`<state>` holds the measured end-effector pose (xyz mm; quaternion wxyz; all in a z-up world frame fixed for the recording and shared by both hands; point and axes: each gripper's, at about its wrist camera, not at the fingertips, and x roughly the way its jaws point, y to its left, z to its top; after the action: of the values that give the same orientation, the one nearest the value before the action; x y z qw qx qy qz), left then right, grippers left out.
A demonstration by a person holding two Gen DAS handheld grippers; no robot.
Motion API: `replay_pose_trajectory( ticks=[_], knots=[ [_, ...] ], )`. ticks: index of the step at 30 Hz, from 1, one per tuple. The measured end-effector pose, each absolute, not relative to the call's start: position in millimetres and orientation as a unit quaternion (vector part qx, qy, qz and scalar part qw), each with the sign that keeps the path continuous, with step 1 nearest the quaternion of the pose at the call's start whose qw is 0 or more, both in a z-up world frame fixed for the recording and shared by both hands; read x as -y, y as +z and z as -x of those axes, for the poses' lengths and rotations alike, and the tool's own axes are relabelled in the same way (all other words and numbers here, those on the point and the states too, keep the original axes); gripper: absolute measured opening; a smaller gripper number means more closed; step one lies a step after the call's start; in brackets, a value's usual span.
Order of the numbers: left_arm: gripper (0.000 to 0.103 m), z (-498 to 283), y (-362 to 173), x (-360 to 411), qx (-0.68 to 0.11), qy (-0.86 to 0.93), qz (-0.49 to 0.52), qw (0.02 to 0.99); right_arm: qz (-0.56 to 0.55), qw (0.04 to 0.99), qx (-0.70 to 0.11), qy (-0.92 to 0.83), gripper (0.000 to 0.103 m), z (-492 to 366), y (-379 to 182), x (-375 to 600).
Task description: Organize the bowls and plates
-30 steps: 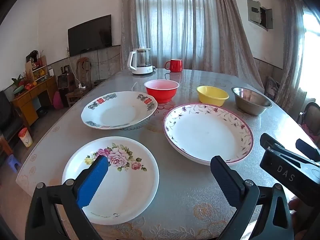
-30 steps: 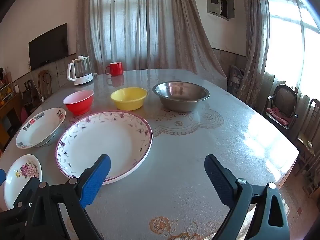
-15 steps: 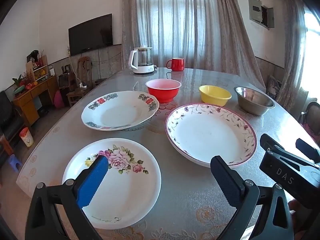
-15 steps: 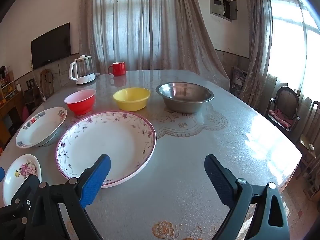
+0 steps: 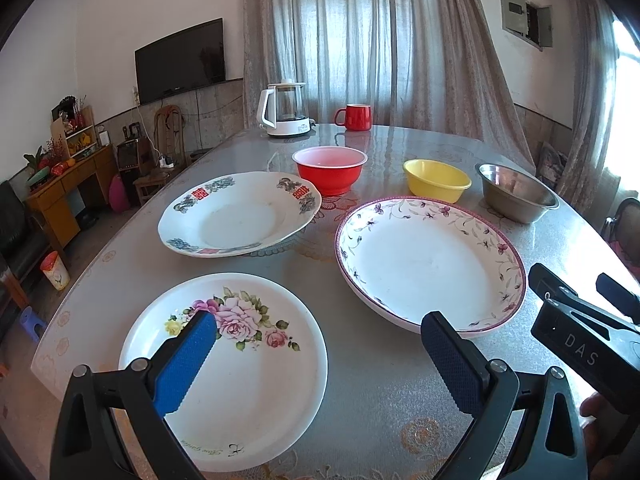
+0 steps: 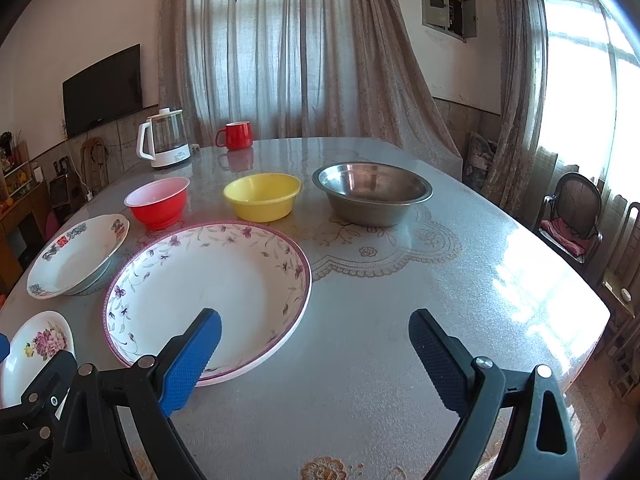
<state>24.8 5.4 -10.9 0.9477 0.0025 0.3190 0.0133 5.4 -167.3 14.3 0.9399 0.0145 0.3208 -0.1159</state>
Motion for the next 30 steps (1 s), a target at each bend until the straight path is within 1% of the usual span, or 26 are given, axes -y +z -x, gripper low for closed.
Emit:
replay_pose_trajectory(
  ticks=[30],
  knots=[
    [0.103, -27.0, -2.7, -3.0, -0.316, 0.003, 0.000, 0.949, -0.020, 0.940, -0.322, -0.113, 0.096, -8.8, 16.2, 170.7]
  ],
)
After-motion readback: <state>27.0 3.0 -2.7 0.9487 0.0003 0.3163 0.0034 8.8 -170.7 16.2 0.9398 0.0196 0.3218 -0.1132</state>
